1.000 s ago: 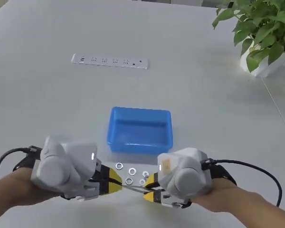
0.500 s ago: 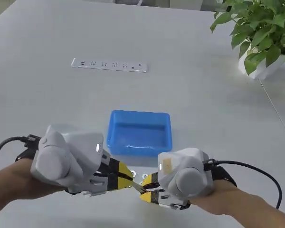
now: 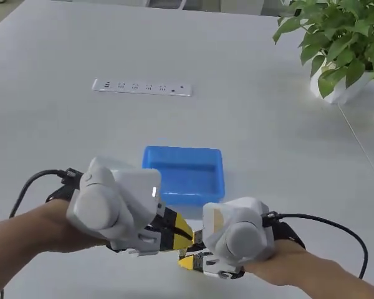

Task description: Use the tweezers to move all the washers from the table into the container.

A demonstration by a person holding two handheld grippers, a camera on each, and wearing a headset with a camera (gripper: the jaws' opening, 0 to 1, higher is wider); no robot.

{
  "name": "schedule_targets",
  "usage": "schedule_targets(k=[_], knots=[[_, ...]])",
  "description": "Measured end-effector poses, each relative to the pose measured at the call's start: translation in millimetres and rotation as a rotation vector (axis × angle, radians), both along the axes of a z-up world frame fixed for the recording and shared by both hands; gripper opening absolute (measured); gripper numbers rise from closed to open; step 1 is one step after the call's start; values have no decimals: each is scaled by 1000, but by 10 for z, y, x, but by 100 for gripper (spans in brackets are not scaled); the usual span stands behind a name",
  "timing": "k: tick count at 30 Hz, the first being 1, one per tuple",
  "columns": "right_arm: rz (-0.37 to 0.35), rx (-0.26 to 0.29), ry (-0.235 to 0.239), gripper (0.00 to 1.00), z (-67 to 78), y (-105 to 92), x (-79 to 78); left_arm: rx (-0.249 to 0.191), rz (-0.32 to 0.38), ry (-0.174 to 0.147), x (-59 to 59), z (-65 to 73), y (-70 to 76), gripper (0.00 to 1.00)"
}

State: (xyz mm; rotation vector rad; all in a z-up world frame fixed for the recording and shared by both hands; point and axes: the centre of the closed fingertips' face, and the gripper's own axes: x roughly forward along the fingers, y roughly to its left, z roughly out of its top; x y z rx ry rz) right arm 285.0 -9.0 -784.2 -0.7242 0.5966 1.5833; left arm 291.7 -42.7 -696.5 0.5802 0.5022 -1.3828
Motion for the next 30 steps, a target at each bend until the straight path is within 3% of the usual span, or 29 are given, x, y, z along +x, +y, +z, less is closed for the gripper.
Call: schedule_targets(k=[14,25,30], knots=[[1,9,-11,16,71,-22,19,3,7,28,13,-1,45,5],[4,37,-2,14,221,42,27,2,6,33,18,2,35,5],[7,31,4,11,224,41,17,4,10,32,36,2,43,5]])
